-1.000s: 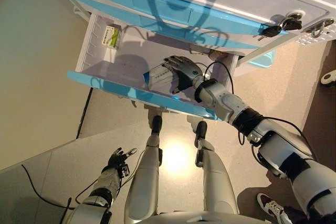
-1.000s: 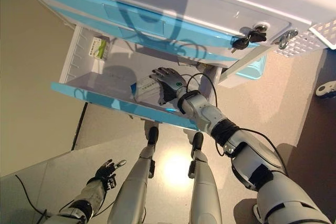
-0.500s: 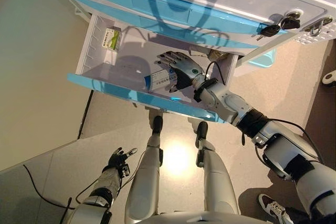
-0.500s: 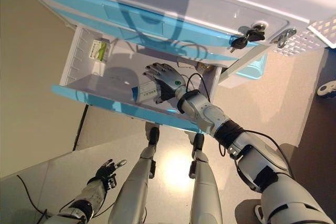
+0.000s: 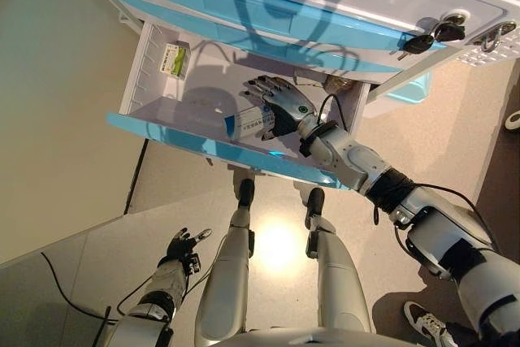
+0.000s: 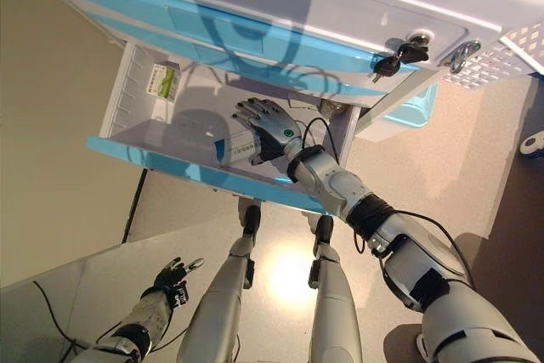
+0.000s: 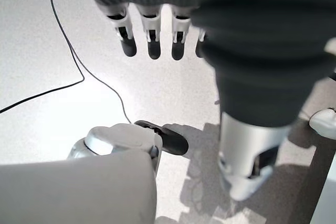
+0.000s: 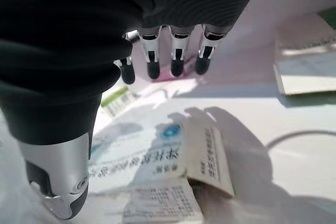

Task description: Open the drawer and pick up the medicine

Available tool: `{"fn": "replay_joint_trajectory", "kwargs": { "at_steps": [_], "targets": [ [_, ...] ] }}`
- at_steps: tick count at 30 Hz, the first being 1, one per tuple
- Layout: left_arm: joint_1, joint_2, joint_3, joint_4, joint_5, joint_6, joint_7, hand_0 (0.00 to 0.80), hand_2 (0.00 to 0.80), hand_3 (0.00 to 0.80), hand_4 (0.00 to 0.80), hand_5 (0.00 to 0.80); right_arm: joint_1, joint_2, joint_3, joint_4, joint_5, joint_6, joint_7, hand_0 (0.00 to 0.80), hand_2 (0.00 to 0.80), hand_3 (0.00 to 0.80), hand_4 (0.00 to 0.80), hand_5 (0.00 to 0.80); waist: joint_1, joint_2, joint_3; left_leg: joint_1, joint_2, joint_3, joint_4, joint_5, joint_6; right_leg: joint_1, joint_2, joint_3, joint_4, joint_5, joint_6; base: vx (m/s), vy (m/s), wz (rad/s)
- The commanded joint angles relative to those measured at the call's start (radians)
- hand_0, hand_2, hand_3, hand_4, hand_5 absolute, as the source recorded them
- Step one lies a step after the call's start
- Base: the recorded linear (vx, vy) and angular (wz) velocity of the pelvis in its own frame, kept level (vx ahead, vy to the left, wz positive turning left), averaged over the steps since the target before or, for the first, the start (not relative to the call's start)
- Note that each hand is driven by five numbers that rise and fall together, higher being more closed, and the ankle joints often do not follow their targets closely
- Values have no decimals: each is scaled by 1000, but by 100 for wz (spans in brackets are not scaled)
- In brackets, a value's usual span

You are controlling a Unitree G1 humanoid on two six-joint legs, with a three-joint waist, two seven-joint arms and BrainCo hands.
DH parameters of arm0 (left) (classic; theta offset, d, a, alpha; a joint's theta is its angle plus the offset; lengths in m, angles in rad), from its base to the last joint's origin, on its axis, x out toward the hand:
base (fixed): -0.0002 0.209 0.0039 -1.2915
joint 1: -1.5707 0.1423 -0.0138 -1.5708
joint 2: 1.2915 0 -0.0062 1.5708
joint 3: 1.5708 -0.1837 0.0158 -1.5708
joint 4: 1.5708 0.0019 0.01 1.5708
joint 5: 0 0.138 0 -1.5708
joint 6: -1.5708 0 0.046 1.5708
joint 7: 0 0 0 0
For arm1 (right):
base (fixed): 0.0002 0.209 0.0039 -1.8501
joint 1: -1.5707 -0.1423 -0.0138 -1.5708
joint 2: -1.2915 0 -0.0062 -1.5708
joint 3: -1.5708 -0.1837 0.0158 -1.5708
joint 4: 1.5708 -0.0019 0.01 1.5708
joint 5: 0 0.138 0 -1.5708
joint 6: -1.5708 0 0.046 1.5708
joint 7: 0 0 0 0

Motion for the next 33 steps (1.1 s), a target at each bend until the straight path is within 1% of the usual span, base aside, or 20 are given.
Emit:
{"fn": "replay_joint_trajectory", "kwargs": {
  "at_steps": [1,4,5,6,13,21,22,23,24,28,33],
  "targets": [
    [26,6,-13,36,-5,0,13,0,0,0,0,0,-50,43,8,41,-40,11,13,0,0,0,0,0,2,2,-16,-28,-53,19,-21,11,29,-7,20,33,-13,21,7,0,-1,10],
    [28,5,-21,35,-13,1,14,0,0,0,0,0,-56,95,12,130,-34,30,22,0,0,0,0,0,8,7,-14,-29,-54,17,-22,14,29,-7,17,28,-10,20,5,-1,-1,8],
    [28,5,-20,35,-13,1,14,0,0,0,0,0,-57,96,12,131,-34,29,21,0,0,0,0,0,7,7,-14,-29,-54,17,-22,14,29,-7,17,28,-10,20,5,0,0,0],
    [32,8,-25,37,-21,1,12,0,0,0,0,0,-71,140,18,207,-36,48,26,0,0,0,0,0,15,12,-12,-29,-55,14,-24,17,29,-7,16,26,-10,20,5,0,0,0],
    [28,16,-33,42,-22,6,14,0,0,0,0,0,-105,194,44,300,-57,74,40,0,0,0,0,0,25,17,-6,-26,-57,9,-31,23,26,0,15,17,-10,19,4,1,1,0],
    [20,12,-56,41,-30,6,19,0,0,0,0,0,-105,223,62,370,-49,80,41,0,0,0,0,0,32,17,-4,-23,-62,-1,-40,28,25,6,9,7,-15,19,5,15,2,4],
    [19,12,-59,43,-30,6,20,0,0,0,0,0,-104,226,65,379,-50,80,40,489,489,489,489,489,32,17,-4,-23,-62,0,-41,29,25,7,9,6,-16,19,5,0,0,0],
    [18,12,-61,44,-30,6,21,0,0,0,0,0,-105,227,69,384,-54,81,40,718,718,718,718,718,33,17,-3,-24,-62,0,-40,29,25,6,10,6,-16,19,6,0,0,0],
    [17,9,-64,45,-30,6,23,0,0,0,0,0,-106,229,69,392,-53,82,37,800,800,800,800,800,34,16,-3,-23,-62,0,-42,30,26,7,10,6,-18,21,6,0,0,0],
    [16,6,-68,51,-27,6,22,0,0,0,0,0,-111,232,71,400,-53,79,33,800,800,800,800,800,35,13,-2,-21,-61,1,-45,31,26,8,13,9,-23,23,6,6,6,3],
    [18,5,-63,47,-25,4,22,0,0,0,0,0,-115,219,63,365,-38,69,26,800,800,800,800,800,31,13,-5,-20,-59,8,-45,29,30,3,15,16,-21,24,6,0,0,0]
  ]
}}
